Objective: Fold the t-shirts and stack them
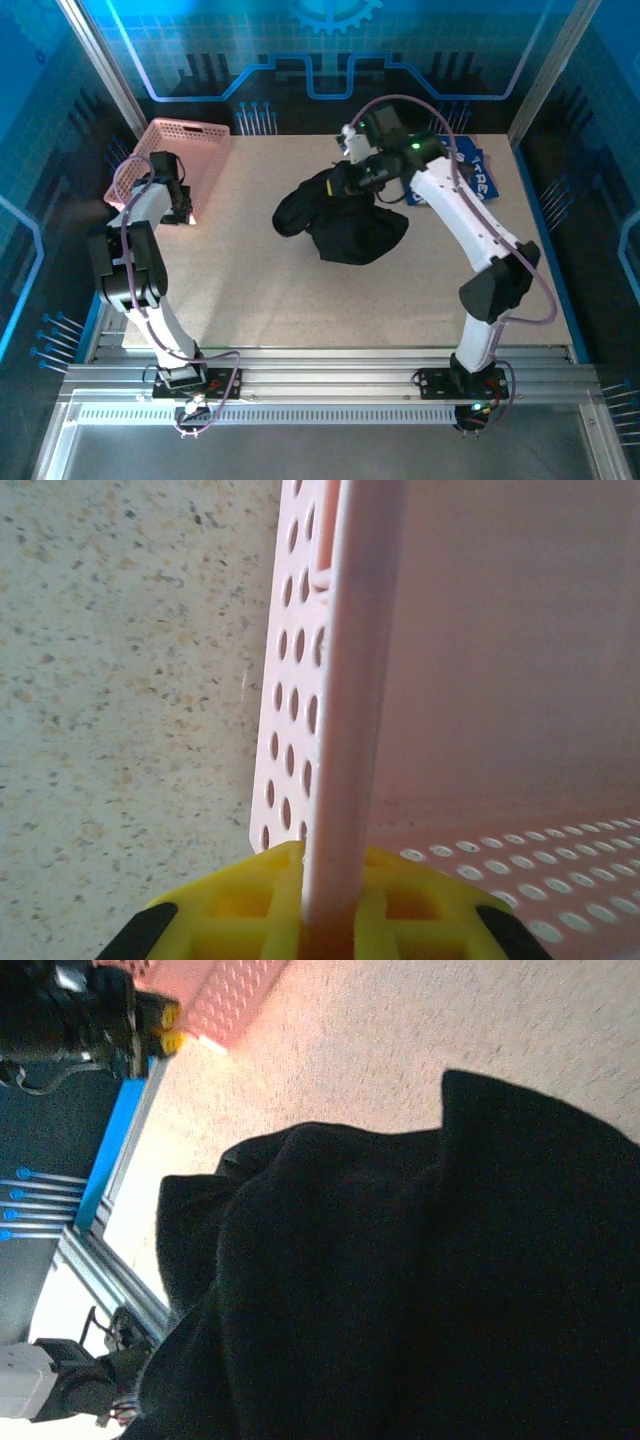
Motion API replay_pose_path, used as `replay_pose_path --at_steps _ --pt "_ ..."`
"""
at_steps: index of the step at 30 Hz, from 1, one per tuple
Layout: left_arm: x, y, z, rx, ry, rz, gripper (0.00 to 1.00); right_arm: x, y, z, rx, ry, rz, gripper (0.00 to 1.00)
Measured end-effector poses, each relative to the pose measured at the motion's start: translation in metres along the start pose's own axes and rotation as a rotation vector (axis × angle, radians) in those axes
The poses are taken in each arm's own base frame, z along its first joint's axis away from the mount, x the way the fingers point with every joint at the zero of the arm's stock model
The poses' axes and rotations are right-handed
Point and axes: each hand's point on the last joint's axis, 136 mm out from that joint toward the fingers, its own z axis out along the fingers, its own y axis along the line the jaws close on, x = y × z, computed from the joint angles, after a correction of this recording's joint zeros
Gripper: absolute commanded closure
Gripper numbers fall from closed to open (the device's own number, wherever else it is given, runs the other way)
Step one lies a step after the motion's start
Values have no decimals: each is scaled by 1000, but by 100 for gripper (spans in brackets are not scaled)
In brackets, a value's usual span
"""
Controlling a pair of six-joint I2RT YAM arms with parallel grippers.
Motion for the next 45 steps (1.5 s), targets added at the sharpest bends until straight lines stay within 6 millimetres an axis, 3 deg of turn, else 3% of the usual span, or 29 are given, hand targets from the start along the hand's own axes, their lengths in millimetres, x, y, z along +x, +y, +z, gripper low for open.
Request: replay_pose_path --at_steps 1,4,7,9,10,13,17,19,22,24,26,29,34,37,41,45 --pt "1 -2 1 12 7 7 47 5 1 12 -5 35 3 97" --pt "6 -11 3 60 31 18 23 15 4 45 -15 125 8 93" --pt "12 -20 0 102 59 47 1 24 10 71 -23 190 5 71" --pt "15 -26 -6 135 75 63 1 31 11 80 -21 223 4 63" --pt "19 -29 -12 155 86 77 1 34 10 82 -17 235 10 49" --pt "28 -41 -37 222 105 125 1 40 -8 81 14 240 63 37" --pt "55 -60 -82 340 142 243 1 51 -64 65 86 214 209 36" --pt "81 -66 -107 399 178 339 1 52 -94 47 130 177 272 34" --pt "125 -62 -137 460 248 503 1 55 -108 22 150 132 268 34" --pt "153 -49 -152 487 310 605 1 63 -100 13 133 124 219 34" --pt "176 -22 -158 485 383 687 2 82 -90 10 109 143 175 34" --pt "198 32 -149 426 487 754 5 120 -89 18 88 208 168 35" --pt "216 117 -126 300 630 782 13 180 -112 47 90 335 273 38" --pt "227 137 -119 288 686 782 18 191 -117 61 73 351 323 41" --pt "243 135 -116 328 733 790 28 186 -123 79 58 338 350 44" --pt "255 139 -100 306 771 782 33 192 -131 95 67 352 386 46"
